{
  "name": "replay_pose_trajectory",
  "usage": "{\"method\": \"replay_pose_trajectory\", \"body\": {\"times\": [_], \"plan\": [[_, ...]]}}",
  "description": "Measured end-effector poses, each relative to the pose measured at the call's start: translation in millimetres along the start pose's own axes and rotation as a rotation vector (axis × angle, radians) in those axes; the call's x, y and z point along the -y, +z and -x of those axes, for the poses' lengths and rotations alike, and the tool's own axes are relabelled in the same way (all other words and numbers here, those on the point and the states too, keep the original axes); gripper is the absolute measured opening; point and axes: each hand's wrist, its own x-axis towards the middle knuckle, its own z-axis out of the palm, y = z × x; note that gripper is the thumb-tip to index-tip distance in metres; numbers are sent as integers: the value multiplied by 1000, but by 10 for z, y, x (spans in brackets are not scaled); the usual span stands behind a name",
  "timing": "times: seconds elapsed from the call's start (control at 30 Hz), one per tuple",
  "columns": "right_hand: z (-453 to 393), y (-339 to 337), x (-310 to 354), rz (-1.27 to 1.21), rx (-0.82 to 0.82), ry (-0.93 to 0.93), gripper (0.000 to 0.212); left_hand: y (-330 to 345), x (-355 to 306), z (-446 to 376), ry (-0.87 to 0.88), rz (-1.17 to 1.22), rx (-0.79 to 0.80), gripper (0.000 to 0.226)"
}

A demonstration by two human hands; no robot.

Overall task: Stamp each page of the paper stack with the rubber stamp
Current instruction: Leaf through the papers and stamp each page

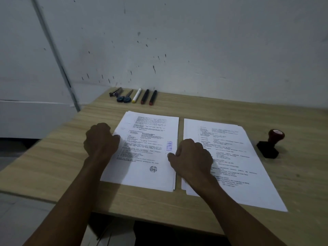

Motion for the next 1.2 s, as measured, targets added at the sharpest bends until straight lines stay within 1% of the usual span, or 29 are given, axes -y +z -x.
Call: {"method": "replay_pose_trajectory", "body": {"times": [0.1,0.17,0.27,0.33,0.5,0.6,0.67,0.73,0.83,0.9,0.93,0.97,1.03,1.1,1.2], "plan": [[18,-53,-67,-76,-20,-11,23,2,-36,23,72,-8,-39,43],[29,-111,-147,-121,-50,-15,22,28,-98,64,123,55,-56,40],[21,-213,-334,-179,-128,-22,18,129,-299,197,254,149,-85,31],[0,-281,-501,-208,-198,-8,17,234,-487,316,340,204,-58,27],[-72,-487,-1048,-259,-421,90,19,572,-1009,687,573,297,113,19],[-145,-599,-1367,-257,-570,164,32,749,-1264,881,658,344,186,17],[-212,-671,-1557,-246,-632,225,42,851,-1423,995,702,360,224,17],[-285,-730,-1712,-236,-628,283,55,938,-1578,1089,728,376,251,17],[-393,-791,-1881,-221,-581,319,74,1045,-1792,1193,752,374,298,19],[-468,-813,-1960,-197,-534,324,80,1106,-1908,1240,765,354,325,21],[-498,-813,-1987,-181,-500,316,78,1129,-1938,1258,774,337,336,23],[-522,-810,-2012,-164,-464,303,72,1149,-1957,1274,784,321,347,24],[-558,-788,-2068,-123,-416,248,49,1192,-1968,1298,810,297,375,28],[-572,-772,-2113,-111,-434,184,31,1221,-1963,1320,839,253,414,31],[-535,-789,-2101,-176,-527,107,29,1252,-1938,1344,885,174,455,28]]}}
